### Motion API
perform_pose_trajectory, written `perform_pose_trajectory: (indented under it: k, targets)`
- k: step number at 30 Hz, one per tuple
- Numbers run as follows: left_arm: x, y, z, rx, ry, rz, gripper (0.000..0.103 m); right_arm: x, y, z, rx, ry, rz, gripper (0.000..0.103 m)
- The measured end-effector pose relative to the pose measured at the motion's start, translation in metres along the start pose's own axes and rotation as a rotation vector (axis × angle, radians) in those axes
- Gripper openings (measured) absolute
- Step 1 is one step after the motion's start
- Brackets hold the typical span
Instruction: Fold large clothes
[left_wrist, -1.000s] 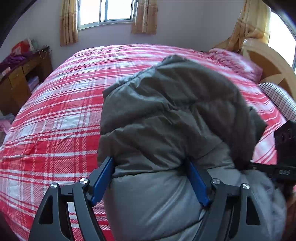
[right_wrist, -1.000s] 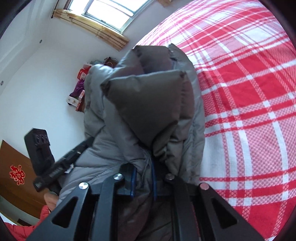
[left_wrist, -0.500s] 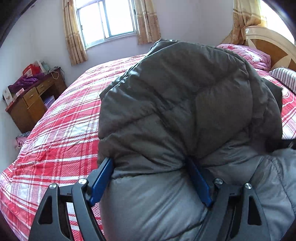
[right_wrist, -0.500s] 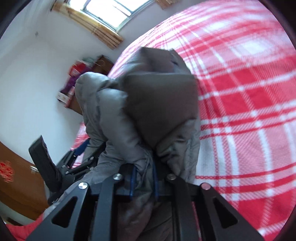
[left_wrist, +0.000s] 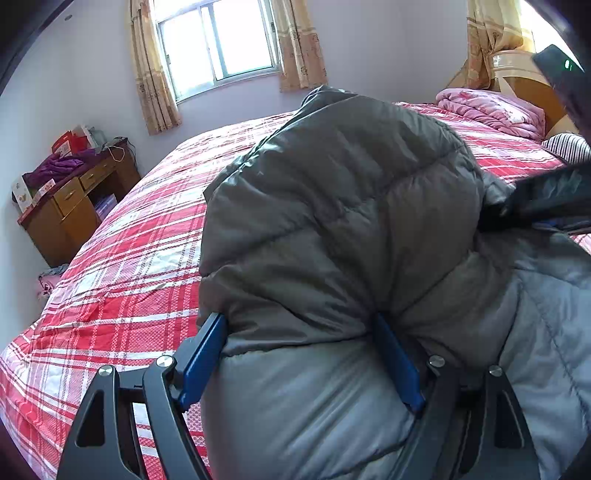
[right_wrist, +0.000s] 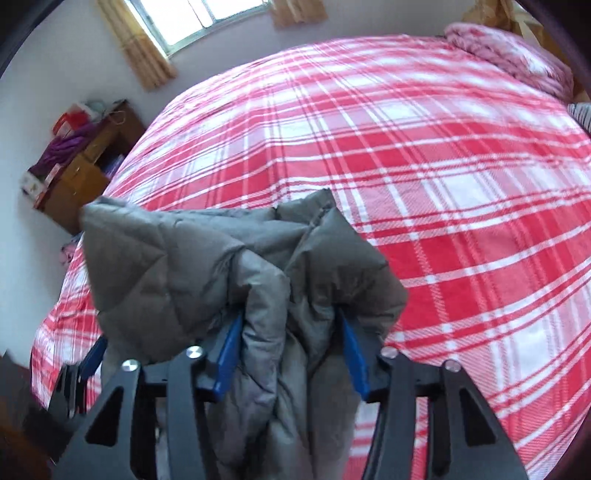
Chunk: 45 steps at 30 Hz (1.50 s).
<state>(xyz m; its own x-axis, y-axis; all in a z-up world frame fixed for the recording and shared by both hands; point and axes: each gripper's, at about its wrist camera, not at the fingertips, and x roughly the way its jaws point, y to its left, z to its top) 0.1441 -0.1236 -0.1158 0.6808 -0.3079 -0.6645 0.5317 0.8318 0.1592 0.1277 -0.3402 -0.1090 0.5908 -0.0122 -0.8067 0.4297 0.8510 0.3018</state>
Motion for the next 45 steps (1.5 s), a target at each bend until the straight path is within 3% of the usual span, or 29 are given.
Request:
perform_pose_trajectory:
  k: [4, 11, 13, 16, 20, 25, 33, 37, 40, 42, 45]
  targets:
    - [0.005, 0.005, 0.002, -0.019, 0.022, -0.028, 0.082, 0.019, 0.007, -0.018, -0.097, -0.064, -0.046, 0.049]
    - [0.0, 0.017, 0.018, 0.0, 0.082, -0.119, 0.082, 0.027, 0.002, -0.032, -0.105, -0.136, -0.021, 0.049]
    - [-0.006, 0.027, 0.034, -0.016, 0.058, -0.147, 0.082, 0.026, -0.002, -0.035, -0.094, -0.153, -0.004, 0.049]
    - [-0.005, 0.042, 0.067, -0.071, 0.015, -0.136, 0.082, 0.028, -0.004, -0.036, -0.086, -0.169, 0.006, 0.049]
    - [0.041, 0.039, 0.088, -0.076, 0.093, -0.13, 0.082, 0.03, -0.006, -0.035, -0.08, -0.174, 0.019, 0.049]
    - [0.068, 0.022, 0.076, -0.062, 0.111, -0.085, 0.085, 0.03, -0.011, -0.035, -0.061, -0.184, 0.051, 0.049]
    - [0.085, 0.023, 0.067, -0.087, 0.122, -0.091, 0.087, 0.032, -0.015, -0.032, -0.037, -0.196, 0.076, 0.049]
    - [0.074, 0.047, 0.068, -0.099, 0.19, -0.224, 0.087, 0.027, -0.021, -0.03, -0.026, -0.198, 0.094, 0.053]
    - [0.042, 0.085, 0.056, -0.179, 0.187, -0.334, 0.087, 0.01, -0.03, -0.034, -0.015, -0.194, 0.129, 0.064]
    - [0.018, 0.109, 0.038, -0.245, 0.172, -0.4, 0.087, -0.006, -0.036, -0.041, -0.004, -0.2, 0.153, 0.08]
    - [0.01, 0.119, 0.013, -0.339, 0.194, -0.531, 0.088, -0.021, -0.041, -0.054, 0.004, -0.181, 0.219, 0.085]
